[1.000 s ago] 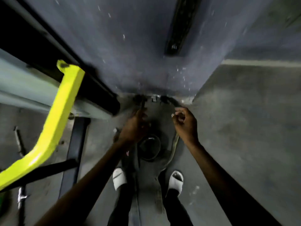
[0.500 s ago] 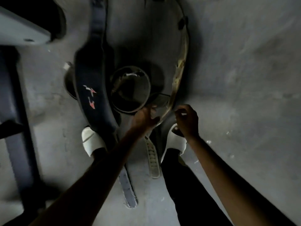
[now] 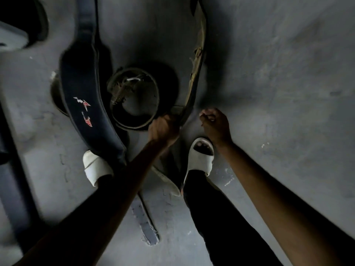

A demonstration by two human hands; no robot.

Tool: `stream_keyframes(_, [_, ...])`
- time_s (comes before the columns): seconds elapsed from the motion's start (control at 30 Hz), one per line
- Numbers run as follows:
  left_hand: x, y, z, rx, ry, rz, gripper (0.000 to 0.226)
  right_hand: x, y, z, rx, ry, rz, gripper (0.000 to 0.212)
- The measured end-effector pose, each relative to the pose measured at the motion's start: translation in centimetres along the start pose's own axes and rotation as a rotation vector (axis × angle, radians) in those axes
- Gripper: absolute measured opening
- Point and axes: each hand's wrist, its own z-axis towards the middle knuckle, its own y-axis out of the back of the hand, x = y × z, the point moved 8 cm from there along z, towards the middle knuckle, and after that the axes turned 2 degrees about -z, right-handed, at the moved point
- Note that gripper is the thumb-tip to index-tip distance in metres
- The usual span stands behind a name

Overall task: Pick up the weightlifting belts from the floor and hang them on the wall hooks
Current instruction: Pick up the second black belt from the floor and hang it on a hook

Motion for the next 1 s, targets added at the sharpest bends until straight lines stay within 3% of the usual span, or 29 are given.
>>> stream_keyframes(0.13, [-1.3,8.4,-3.9,-0.017,-0.079,-0.019,0.043,5.1,2.1,-4.0,0.049,-0.097,0.025,0.047])
stream_keyframes(0.23, [-3.2,14.7,-6.9,0.018,-0.165,-0.045,0.042,10.0,2.8,-6.8,0.215,-0.163,0.109,0.038])
stream_keyframes(0.37, [-4.6,22.8,-10.9,-0.006,-0.224,-0.082,0.032,16.0,3.1,-11.0,0.364,-0.203,0.398,0.057])
stream_keyframes(0.47, [-4.3,27.5,-13.8,-0.034,-0.192,-0.193,0.037,19.4,3.3,-14.2,0.337,-0.241,0.535,0.045])
stream_keyframes(0.63, [-2.9,31.0,-15.6,-0.027,-0.058,-0.321,0.030,21.7,0.2,-18.4,0.325,-0.273,0.498,0.043])
stream_keyframes(0.77, [-1.3,31.2,-16.7,-0.033,-0.015,-0.420,0.042,21.5,-1.7,-20.5,0.229,-0.294,0.469,0.049])
stream_keyframes(0.8, [-0.8,31.1,-17.3,-0.038,-0.011,-0.469,0.042,21.7,-2.3,-20.9,0.244,-0.284,0.507,0.045])
stream_keyframes(0.9, [0.5,32.1,-20.5,-0.046,-0.048,-0.630,0.027,23.0,-2.4,-23.0,0.293,-0.202,0.634,0.006])
stream_keyframes(1.0, [3.9,32.5,-26.0,-0.025,-0.142,-0.746,0.021,24.3,-2.6,-28.2,0.411,-0.083,0.661,0.023])
